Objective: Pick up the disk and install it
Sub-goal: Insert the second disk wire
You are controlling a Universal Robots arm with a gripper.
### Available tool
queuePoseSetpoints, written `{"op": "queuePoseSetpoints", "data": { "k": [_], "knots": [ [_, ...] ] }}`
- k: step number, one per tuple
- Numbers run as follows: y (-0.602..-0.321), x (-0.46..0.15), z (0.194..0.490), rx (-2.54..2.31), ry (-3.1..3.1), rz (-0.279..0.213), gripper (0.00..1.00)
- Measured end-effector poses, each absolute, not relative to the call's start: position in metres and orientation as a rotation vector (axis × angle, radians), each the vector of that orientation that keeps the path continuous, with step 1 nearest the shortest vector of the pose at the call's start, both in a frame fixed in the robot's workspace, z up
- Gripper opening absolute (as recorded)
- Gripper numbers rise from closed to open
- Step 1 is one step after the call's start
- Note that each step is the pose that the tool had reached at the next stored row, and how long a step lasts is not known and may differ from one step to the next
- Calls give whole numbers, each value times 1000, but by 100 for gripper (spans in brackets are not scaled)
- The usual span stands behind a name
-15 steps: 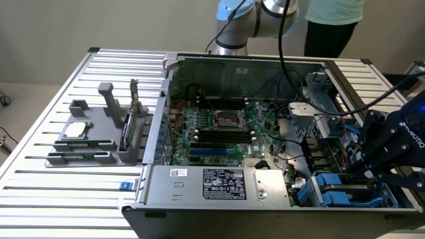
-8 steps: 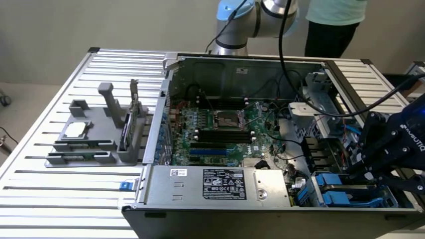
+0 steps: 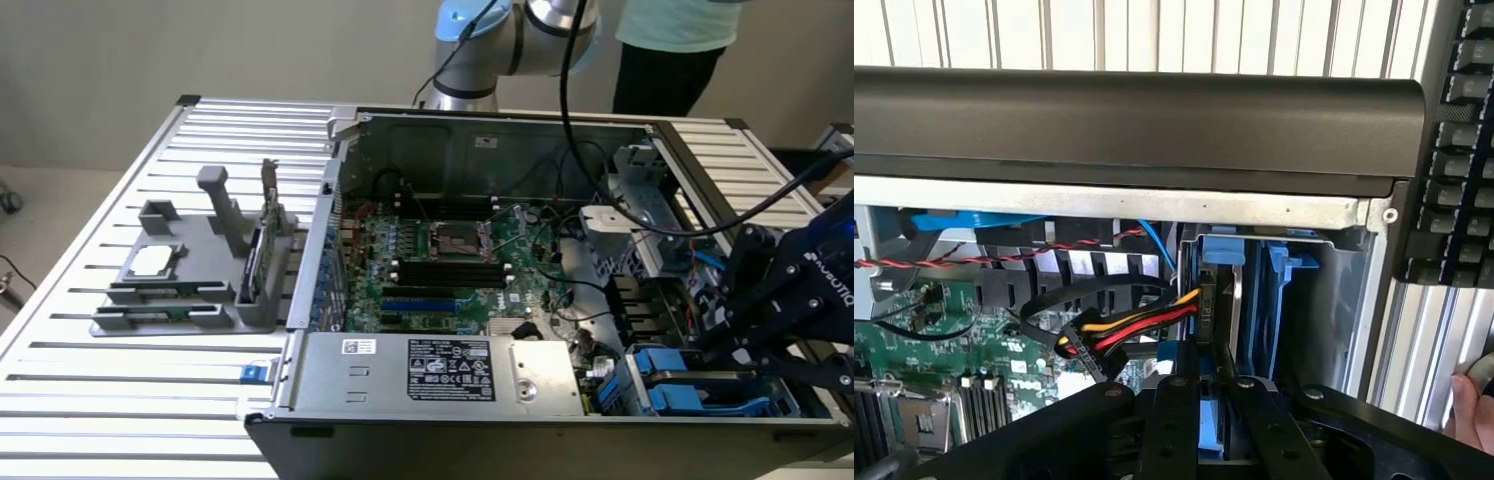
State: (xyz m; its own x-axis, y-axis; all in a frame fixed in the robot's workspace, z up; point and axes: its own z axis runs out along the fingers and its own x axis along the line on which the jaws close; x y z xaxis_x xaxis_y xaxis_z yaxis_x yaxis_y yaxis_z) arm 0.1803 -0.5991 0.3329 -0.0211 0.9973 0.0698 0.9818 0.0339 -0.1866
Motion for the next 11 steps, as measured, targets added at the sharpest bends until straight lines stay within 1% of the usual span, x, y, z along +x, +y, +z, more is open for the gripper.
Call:
{"op": "queuePoseSetpoints", "data": {
  "k": [1, 2, 7, 11],
  "knots": [
    [-599, 180, 333, -2062, -2120, 127, 18],
    [-599, 180, 334, -2062, -2120, 127, 25],
    [-599, 180, 344, -2059, -2119, 122, 25],
    [-601, 177, 347, -2057, -2119, 120, 25]
  ]
}}
